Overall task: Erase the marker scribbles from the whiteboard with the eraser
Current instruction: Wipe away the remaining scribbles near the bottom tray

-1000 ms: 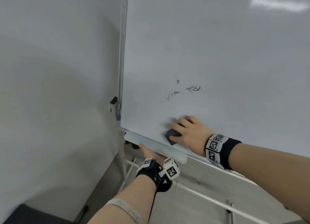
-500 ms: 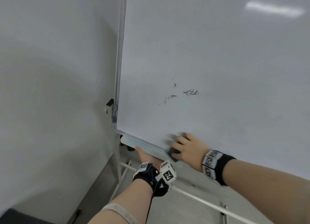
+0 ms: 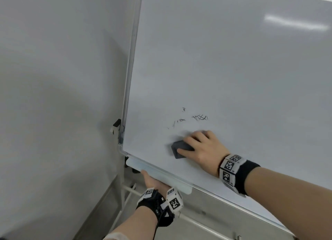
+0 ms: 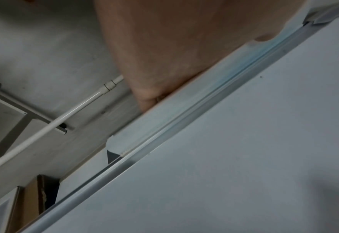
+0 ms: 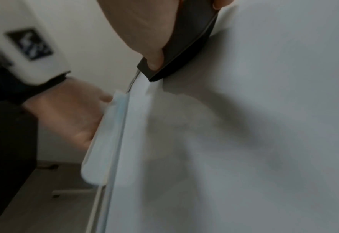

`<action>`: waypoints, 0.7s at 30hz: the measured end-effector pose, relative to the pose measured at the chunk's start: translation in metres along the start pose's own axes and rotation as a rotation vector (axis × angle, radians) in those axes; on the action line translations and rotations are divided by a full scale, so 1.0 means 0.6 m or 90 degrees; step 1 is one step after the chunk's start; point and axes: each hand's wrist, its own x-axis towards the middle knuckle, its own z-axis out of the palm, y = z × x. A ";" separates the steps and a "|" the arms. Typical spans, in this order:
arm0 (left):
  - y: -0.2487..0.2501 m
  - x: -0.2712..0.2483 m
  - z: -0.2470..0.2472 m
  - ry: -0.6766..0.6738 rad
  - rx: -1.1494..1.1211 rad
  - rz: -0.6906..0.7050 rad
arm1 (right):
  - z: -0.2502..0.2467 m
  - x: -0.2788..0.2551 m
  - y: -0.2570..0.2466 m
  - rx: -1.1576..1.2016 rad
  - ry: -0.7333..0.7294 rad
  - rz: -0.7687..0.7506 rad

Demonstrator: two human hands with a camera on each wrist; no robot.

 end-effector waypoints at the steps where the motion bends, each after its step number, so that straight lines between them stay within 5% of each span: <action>1: 0.001 0.000 0.001 0.001 0.001 0.002 | -0.012 0.013 0.013 -0.004 0.029 0.016; 12: -0.008 -0.022 0.025 0.007 0.010 0.032 | -0.103 0.067 0.083 0.054 0.190 0.275; 17: -0.007 -0.022 0.013 -0.010 -0.008 0.018 | -0.022 0.025 -0.002 0.034 0.057 0.151; 21: -0.002 -0.017 0.007 -0.016 -0.006 0.020 | -0.007 0.019 -0.025 0.031 0.036 0.133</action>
